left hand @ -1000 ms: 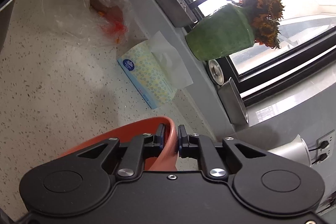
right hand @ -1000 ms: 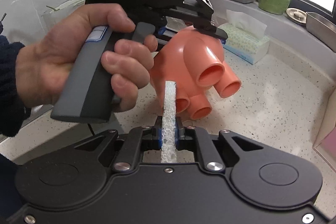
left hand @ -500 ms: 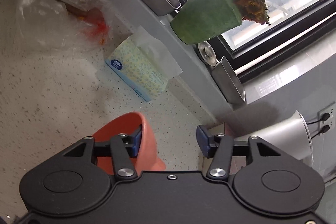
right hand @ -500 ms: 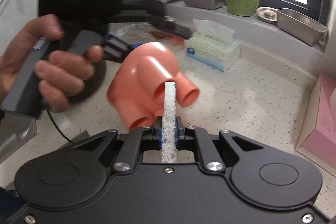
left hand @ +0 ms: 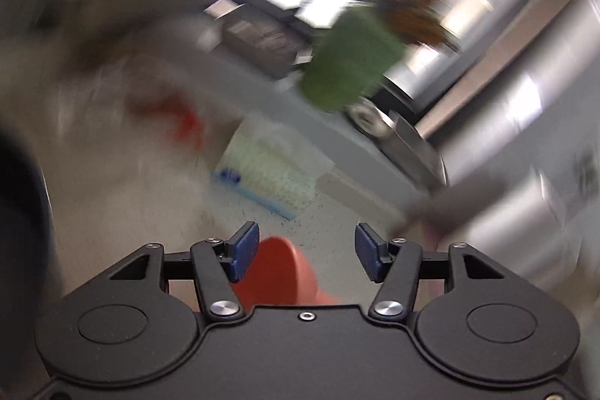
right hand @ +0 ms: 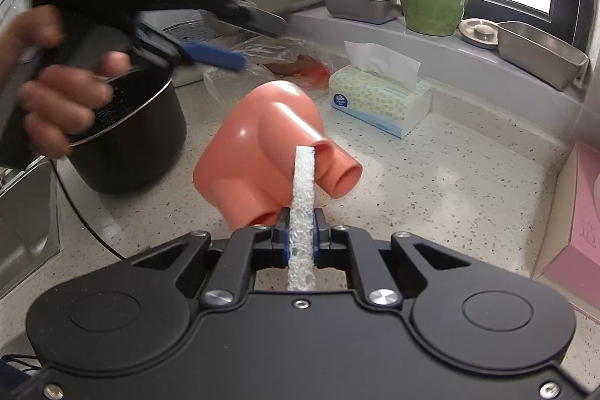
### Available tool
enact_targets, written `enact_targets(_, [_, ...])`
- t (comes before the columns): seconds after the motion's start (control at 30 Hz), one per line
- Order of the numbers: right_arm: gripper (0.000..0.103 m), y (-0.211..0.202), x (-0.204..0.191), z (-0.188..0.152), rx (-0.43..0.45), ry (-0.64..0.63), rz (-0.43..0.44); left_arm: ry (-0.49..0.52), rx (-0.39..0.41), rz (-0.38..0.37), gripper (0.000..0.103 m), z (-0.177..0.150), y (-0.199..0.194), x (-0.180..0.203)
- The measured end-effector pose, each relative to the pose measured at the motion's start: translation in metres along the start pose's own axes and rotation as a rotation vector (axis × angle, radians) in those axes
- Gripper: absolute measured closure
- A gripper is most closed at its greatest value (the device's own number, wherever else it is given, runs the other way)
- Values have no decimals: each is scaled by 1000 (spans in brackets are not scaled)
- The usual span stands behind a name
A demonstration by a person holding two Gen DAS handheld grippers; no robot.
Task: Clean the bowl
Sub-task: 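Turn the bowl feet-up with the left gripper while the right gripper scrubs the feet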
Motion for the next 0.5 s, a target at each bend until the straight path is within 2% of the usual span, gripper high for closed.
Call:
enact_targets(0.07, [91,4,1,0,-10,-2,16,320,48,-3,47,-7,-17,28])
enact_targets(0.13, [91,8,3,-1,-16,-5,20,748,80,-53,47,-37,-34,62])
enact_targets(0.17, [91,11,7,0,-20,-3,14,900,79,-93,47,-52,-39,74])
enact_targets(0.23, [91,15,11,1,-24,-5,9,1158,21,-172,47,-87,-38,88])
enact_targets(0.33, [91,22,18,1,-34,-24,9,1445,-35,-211,49,-118,-23,95])
enact_targets(0.4, [91,25,20,1,-40,-36,11,1587,-45,-239,51,-127,-14,98])
enact_targets(0.5, [91,27,20,1,-48,-55,10,1900,-115,-303,53,-143,-1,95])
Point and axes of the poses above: each gripper's, at about its wrist camera, not at the fingertips, and y roughly the way its jaws point, x to its right, z to its top, the point moved 9 cm from there along y, roughly the way its jaws point, and after that the axes turned 9 degrees about x, right-handed, at the moved point
